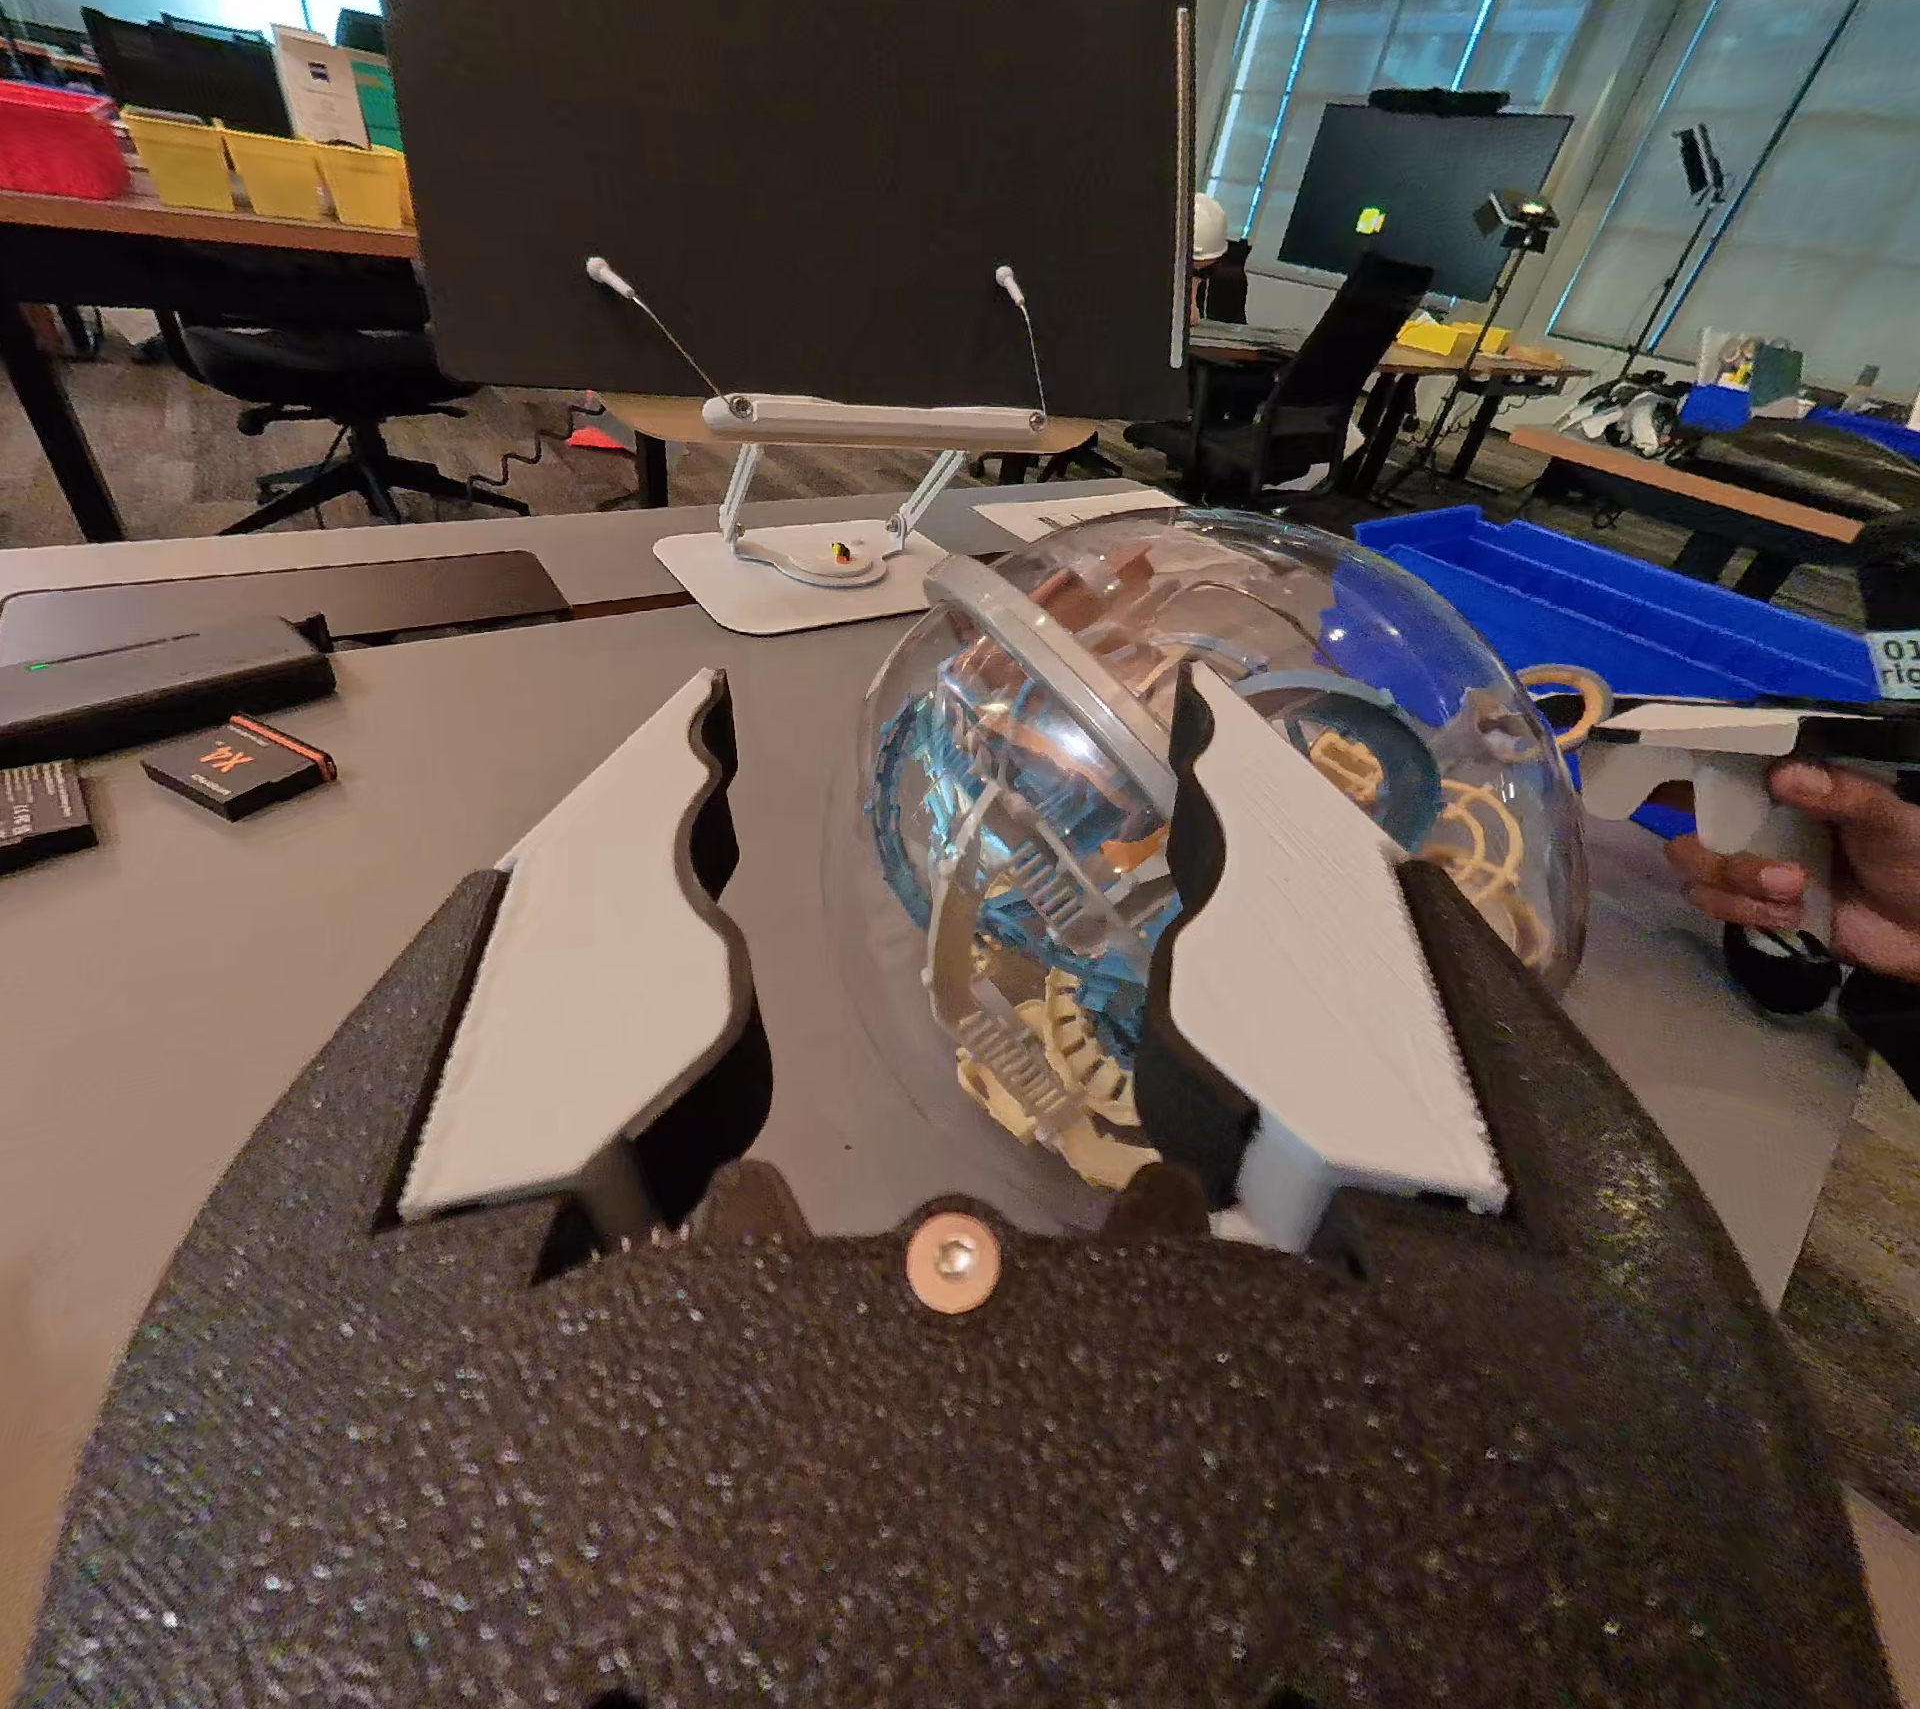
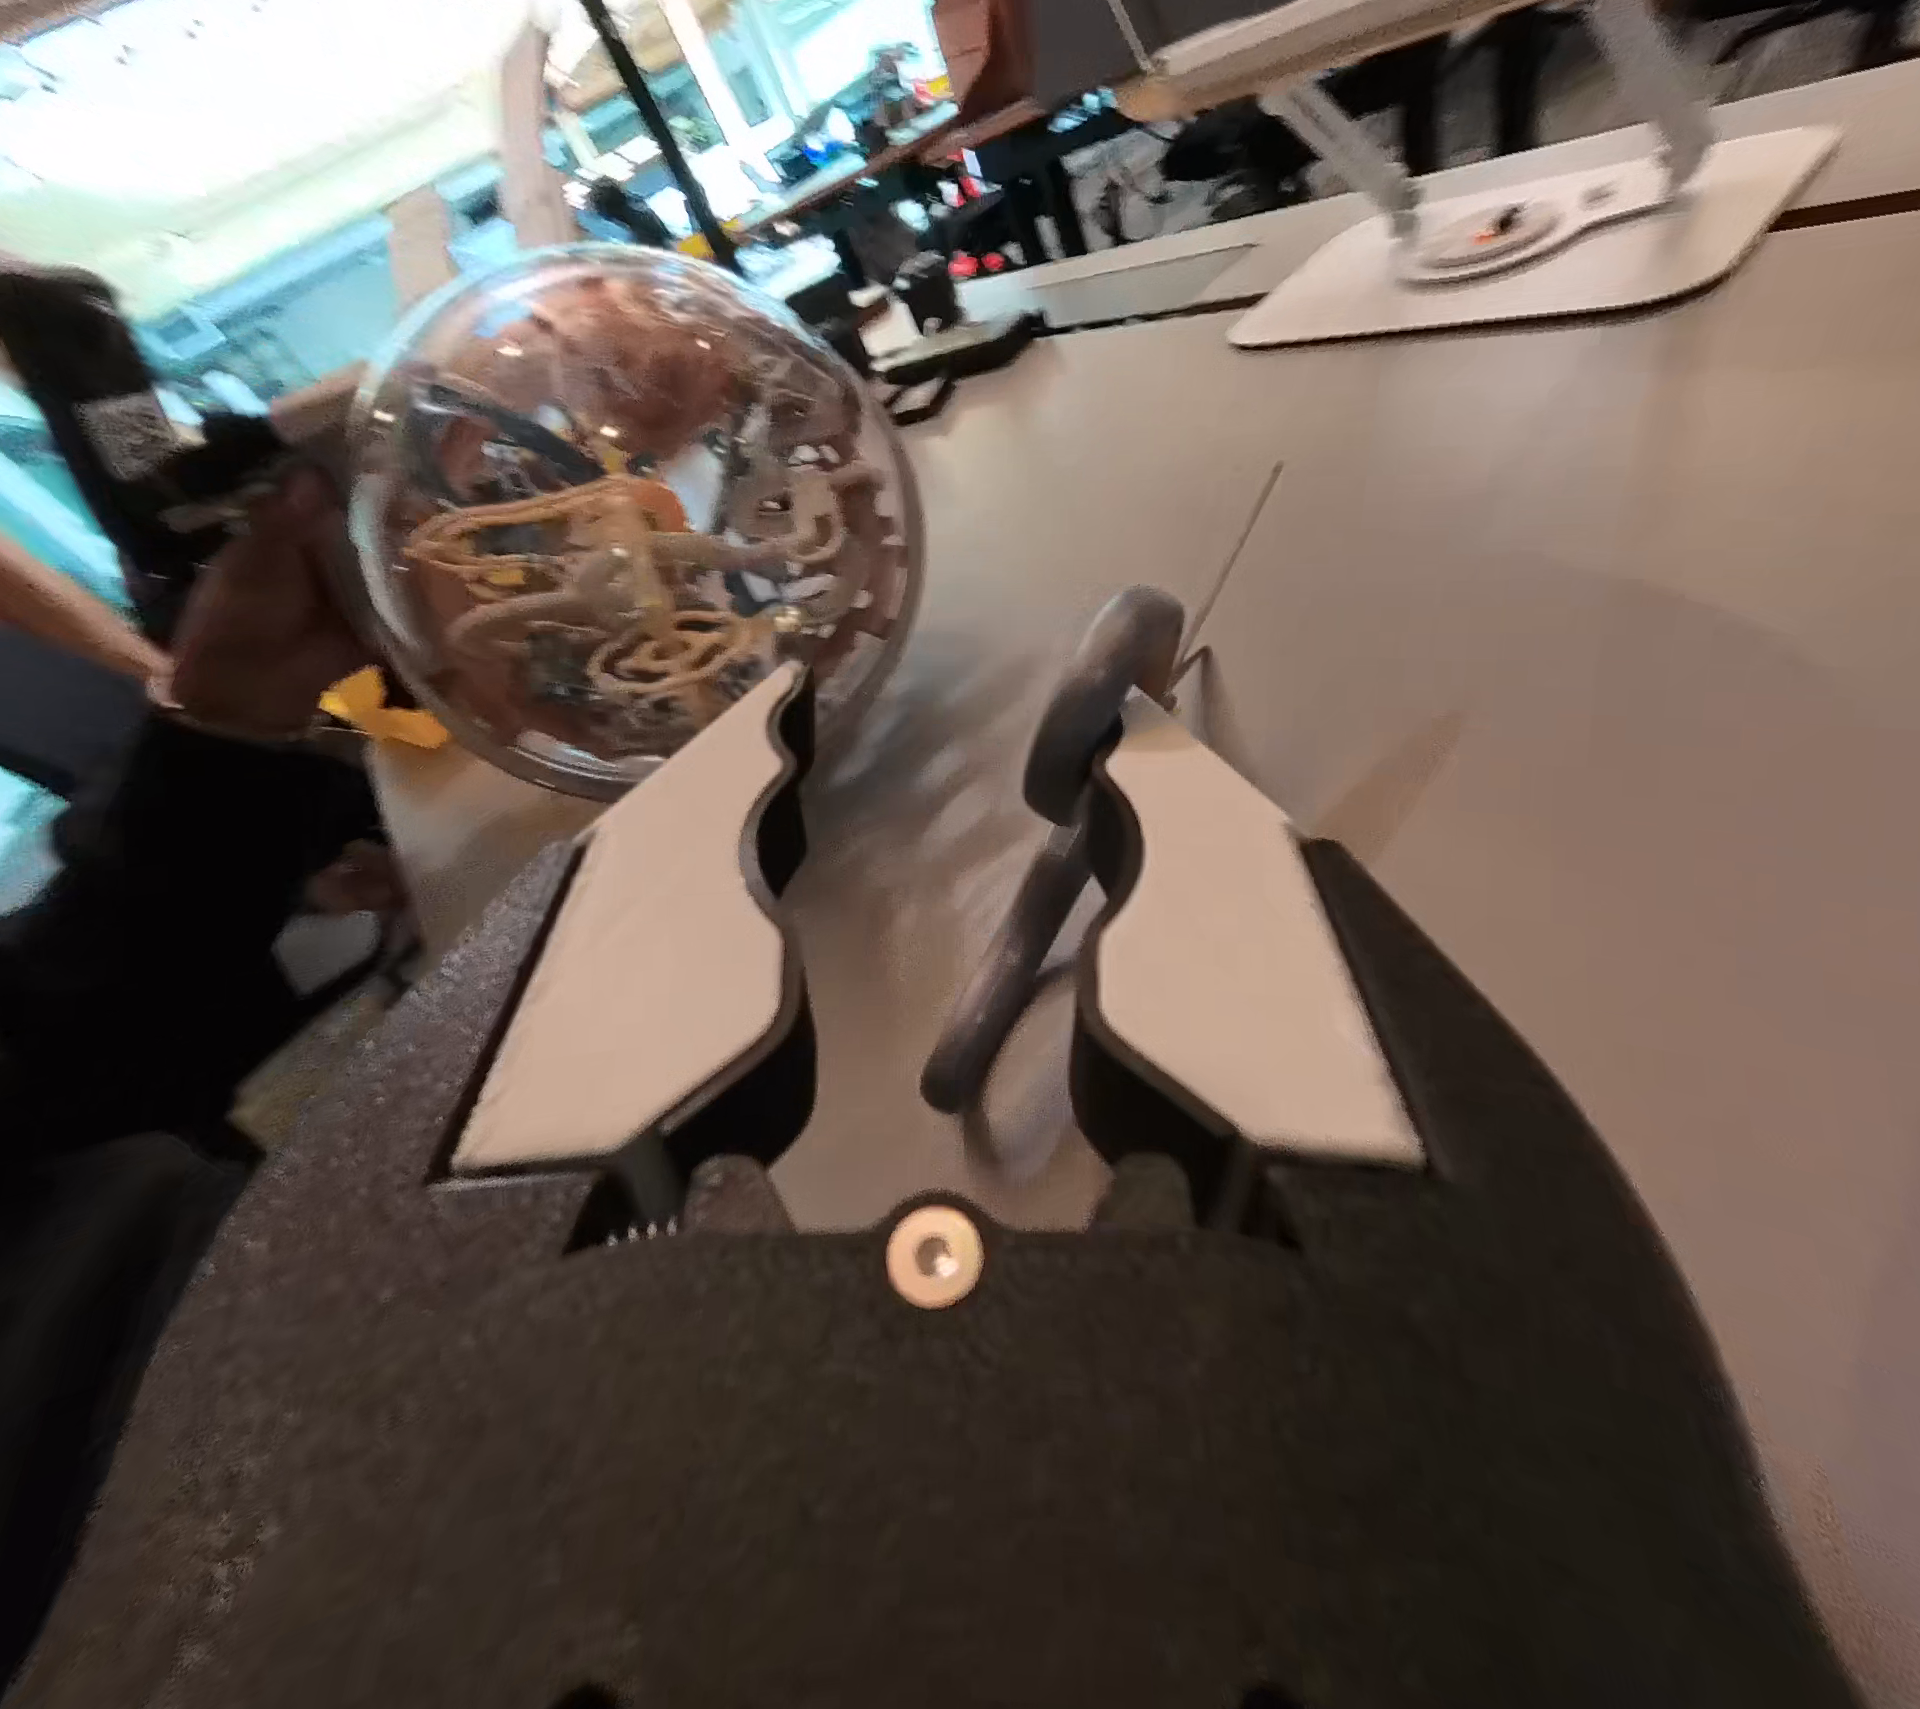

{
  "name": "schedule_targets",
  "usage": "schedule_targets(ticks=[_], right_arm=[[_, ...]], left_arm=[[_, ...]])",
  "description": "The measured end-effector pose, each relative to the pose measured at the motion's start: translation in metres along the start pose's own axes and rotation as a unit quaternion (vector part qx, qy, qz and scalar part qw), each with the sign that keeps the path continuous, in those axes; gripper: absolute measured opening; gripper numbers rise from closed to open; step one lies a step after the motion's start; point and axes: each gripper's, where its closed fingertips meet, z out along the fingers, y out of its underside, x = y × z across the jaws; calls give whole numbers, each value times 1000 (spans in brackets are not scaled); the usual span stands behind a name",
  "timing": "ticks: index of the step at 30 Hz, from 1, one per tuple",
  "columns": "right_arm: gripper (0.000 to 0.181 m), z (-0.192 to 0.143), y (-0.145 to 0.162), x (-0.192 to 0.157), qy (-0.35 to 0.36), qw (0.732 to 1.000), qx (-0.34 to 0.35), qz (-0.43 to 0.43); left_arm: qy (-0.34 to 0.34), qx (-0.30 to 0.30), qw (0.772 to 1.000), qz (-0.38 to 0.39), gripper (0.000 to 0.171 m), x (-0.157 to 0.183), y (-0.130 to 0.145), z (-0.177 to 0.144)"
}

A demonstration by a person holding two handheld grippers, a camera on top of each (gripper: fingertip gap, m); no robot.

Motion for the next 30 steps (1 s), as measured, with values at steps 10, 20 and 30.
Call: schedule_targets(ticks=[10, 20, 30], right_arm=[[65, -31, 9, 7, -4, 996, -52, 67], [38, -39, 27, 19, 88, 986, -136, 34], [34, -61, 28, 21, 155, 972, -179, -8]], left_arm=[[-7, 1, 1000, -5, 81, -4, 0, 0], [-32, -11, 999, 21, 81, -10, -2, -6], [-30, 33, 997, 60, 80, 15, -41, -29]])
